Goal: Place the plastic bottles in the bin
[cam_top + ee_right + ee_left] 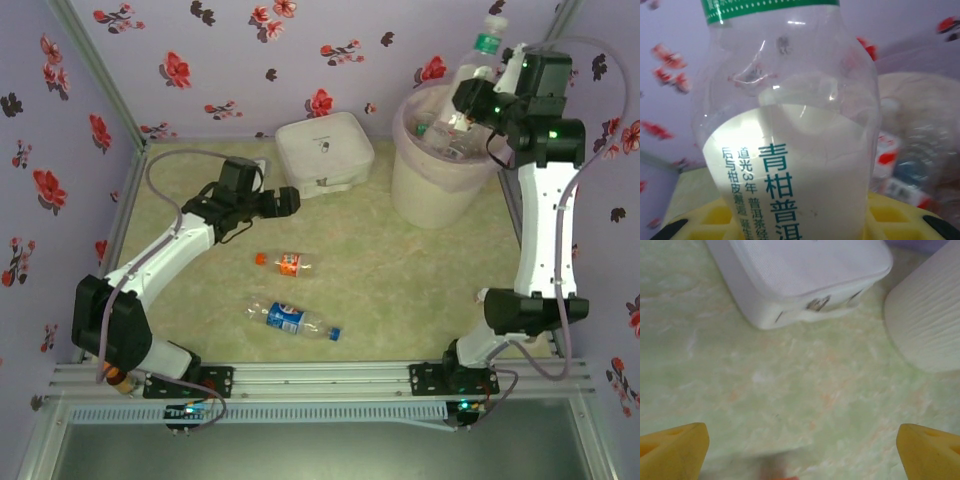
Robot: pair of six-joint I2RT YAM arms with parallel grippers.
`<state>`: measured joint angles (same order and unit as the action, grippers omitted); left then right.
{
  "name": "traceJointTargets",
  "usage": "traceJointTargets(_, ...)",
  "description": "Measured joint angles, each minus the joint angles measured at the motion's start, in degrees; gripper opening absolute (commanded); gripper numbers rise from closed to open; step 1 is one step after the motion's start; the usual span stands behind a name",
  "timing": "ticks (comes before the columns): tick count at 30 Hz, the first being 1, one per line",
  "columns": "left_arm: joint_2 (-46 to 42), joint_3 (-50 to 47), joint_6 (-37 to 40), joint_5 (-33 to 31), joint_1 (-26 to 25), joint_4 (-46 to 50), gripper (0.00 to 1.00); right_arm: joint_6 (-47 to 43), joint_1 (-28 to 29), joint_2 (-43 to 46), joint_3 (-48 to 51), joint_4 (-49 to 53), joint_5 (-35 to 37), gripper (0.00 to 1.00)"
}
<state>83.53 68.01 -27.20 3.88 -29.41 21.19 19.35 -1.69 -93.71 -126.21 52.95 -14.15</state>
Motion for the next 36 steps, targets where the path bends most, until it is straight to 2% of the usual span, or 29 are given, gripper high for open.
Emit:
traceJointTargets(4,-0.04,0.0,3.06,-3.32,-1.2,4.87,0.97,0.02,-2.32,-7.28,-5.44,3.61,5.53,0.25)
traceJointTargets(10,-0.26,0.0,4.94,-5.31,-1.51,7.69,0.96,0.28,-3.08,-14.99,-5.31,8.31,9.33,0.28)
traceJointTargets(12,-0.33,0.0,5.4,-5.46,-1.64,8.11,0.96,0.42,-3.08,-15.8,-3.39,8.7,9.68,0.37)
traceJointTargets(16,-0.31,0.0,6.47,-5.86,-2.19,9.99,0.97,0.55,-3.08,-15.8,0.9,9.75,10.14,0.69)
traceJointTargets(18,-0.24,0.0,6.84,-5.88,-2.32,11.04,0.97,0.31,-3.02,-15.78,1.31,9.77,10.43,0.8)
traceJointTargets(20,-0.24,0.0,7.1,-5.9,-2.38,11.52,0.97,0.11,-2.86,-15.17,1.01,9.77,11.13,0.87)
traceJointTargets(23,-0.24,0.04,7.34,-6.12,-2.56,12.09,0.97,-0.48,-2.95,-14.25,-1.44,10.45,13.38,0.86)
traceJointTargets(26,-0.24,0.09,7.54,-6.32,-2.6,12.31,0.97,-1.33,-3.17,-13.16,-3.96,10.45,15.34,0.79)
traceJointTargets(33,-0.24,0.09,8.2,-6.49,-3.04,13.11,0.97,-2.32,-3.19,-15.39,-7.63,10.08,15.74,0.44)
traceJointTargets(36,-0.24,0.09,8.48,-6.54,-3.34,13.68,0.97,-2.54,-3.19,-17.9,-7.26,9.77,15.65,0.38)
